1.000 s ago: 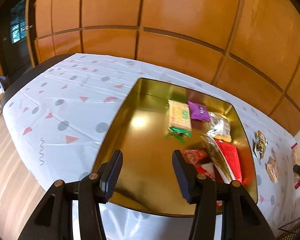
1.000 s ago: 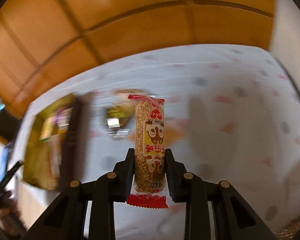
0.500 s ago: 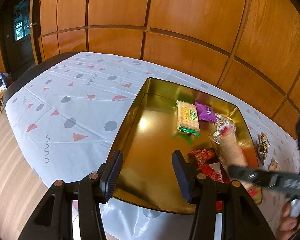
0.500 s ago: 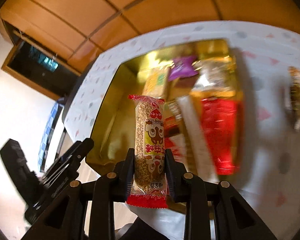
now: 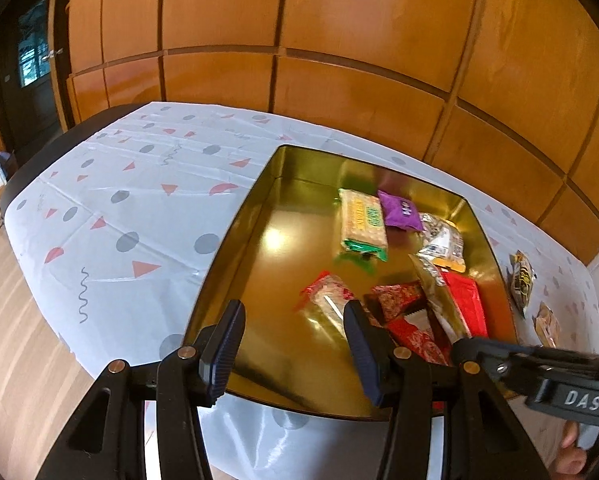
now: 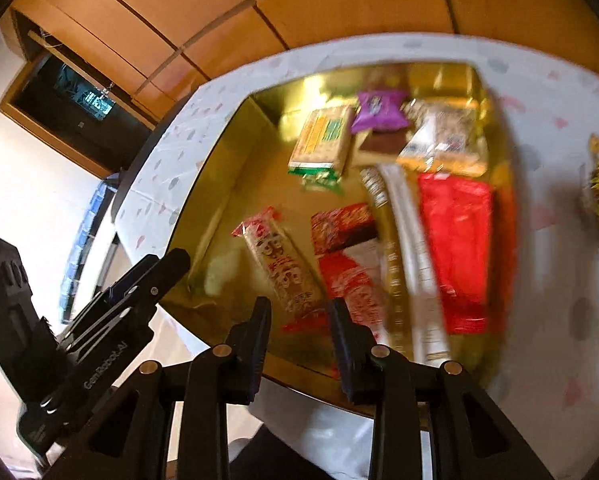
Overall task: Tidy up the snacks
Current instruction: 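Carry the rice bar into the gold tin and open the right gripper, then move the left gripper to the brown sachet and grasp it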
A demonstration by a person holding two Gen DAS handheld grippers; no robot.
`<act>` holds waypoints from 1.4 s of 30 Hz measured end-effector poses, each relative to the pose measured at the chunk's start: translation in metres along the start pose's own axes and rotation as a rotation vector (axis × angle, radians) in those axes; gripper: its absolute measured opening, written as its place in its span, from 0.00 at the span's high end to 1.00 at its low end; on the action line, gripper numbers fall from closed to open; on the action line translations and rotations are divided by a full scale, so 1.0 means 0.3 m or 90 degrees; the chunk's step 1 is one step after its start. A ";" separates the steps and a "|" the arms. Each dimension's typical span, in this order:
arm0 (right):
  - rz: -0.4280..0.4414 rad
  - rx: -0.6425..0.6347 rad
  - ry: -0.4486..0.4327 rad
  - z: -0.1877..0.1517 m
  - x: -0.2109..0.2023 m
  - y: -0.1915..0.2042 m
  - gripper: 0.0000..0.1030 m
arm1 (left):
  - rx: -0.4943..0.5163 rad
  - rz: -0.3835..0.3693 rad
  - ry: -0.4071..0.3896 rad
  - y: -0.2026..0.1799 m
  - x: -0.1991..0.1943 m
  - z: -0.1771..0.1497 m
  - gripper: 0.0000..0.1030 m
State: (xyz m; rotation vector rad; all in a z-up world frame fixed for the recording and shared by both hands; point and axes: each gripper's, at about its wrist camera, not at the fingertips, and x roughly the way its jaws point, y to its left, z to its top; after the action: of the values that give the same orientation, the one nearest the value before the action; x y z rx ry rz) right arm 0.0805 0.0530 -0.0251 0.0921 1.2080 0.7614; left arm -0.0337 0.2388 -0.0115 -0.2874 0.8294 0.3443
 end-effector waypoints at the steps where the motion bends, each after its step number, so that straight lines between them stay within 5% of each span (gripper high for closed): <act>1: -0.005 -0.004 -0.007 -0.008 -0.021 -0.001 0.69 | 0.005 -0.002 -0.001 -0.009 -0.004 0.000 0.50; 5: -0.043 -0.015 -0.043 -0.022 -0.095 -0.028 0.61 | 0.030 -0.010 -0.005 -0.054 -0.018 -0.004 0.50; 24: -0.157 0.051 -0.120 -0.094 -0.384 -0.348 0.53 | 0.122 -0.043 0.007 -0.236 -0.042 -0.050 0.50; 42: -0.392 0.066 -0.152 -0.039 -0.648 -0.752 0.40 | 0.202 -0.055 0.029 -0.396 -0.034 -0.073 0.50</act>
State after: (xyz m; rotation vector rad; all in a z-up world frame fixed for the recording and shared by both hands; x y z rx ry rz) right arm 0.1507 -0.2320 0.0256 -0.0996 0.9691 0.1426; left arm -0.0064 0.1210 -0.0043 -0.0353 0.9000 0.1227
